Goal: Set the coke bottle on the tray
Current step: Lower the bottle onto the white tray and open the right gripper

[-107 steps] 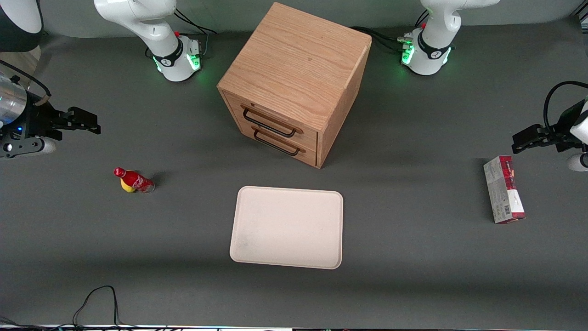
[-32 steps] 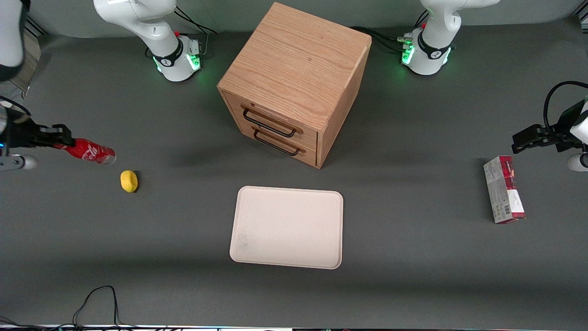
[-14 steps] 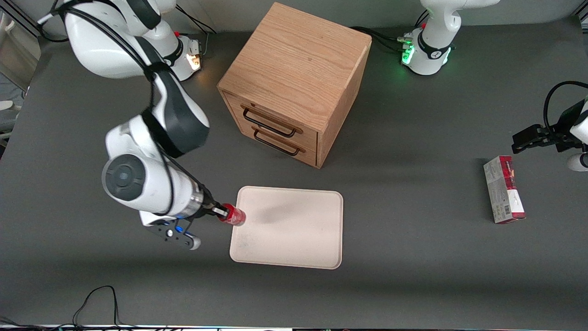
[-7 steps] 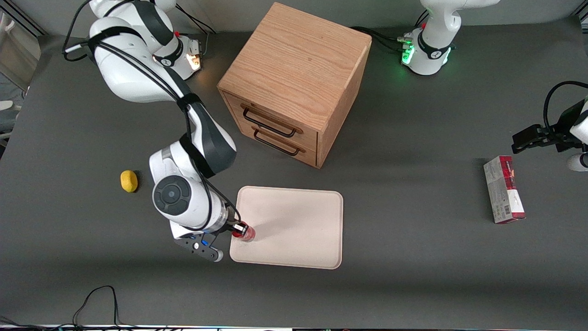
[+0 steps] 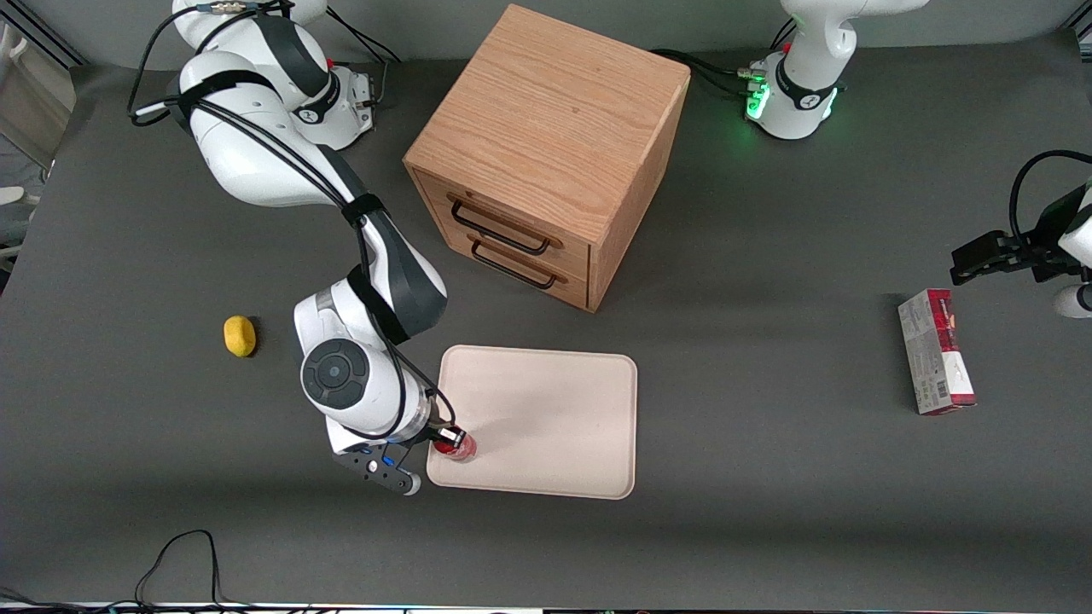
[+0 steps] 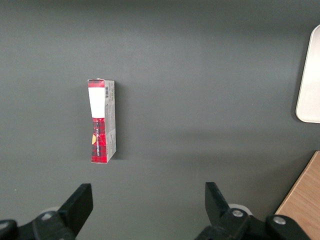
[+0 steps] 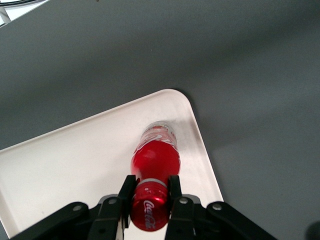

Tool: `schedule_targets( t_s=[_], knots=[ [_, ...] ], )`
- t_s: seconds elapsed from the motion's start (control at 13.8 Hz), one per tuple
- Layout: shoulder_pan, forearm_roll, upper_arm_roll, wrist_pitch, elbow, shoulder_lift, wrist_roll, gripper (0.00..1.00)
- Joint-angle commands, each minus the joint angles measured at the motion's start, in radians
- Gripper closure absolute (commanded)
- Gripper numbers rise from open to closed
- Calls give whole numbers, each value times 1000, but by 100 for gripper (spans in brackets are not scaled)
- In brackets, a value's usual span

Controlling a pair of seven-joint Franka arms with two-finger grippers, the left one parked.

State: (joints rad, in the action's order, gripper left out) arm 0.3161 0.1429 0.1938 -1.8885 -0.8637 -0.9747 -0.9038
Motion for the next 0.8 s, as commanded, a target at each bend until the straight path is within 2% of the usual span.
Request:
schedule_targets(
  t_s=[0.0, 0.44, 0.58, 0.73],
  knots=[
    [17, 29, -10, 5, 48, -19, -29, 0],
    [14, 27, -11, 20, 46, -2, -29, 0],
    [8, 27, -8, 99, 45, 30, -15, 0],
    [-18, 18, -7, 182, -12, 115, 76, 0]
  ],
)
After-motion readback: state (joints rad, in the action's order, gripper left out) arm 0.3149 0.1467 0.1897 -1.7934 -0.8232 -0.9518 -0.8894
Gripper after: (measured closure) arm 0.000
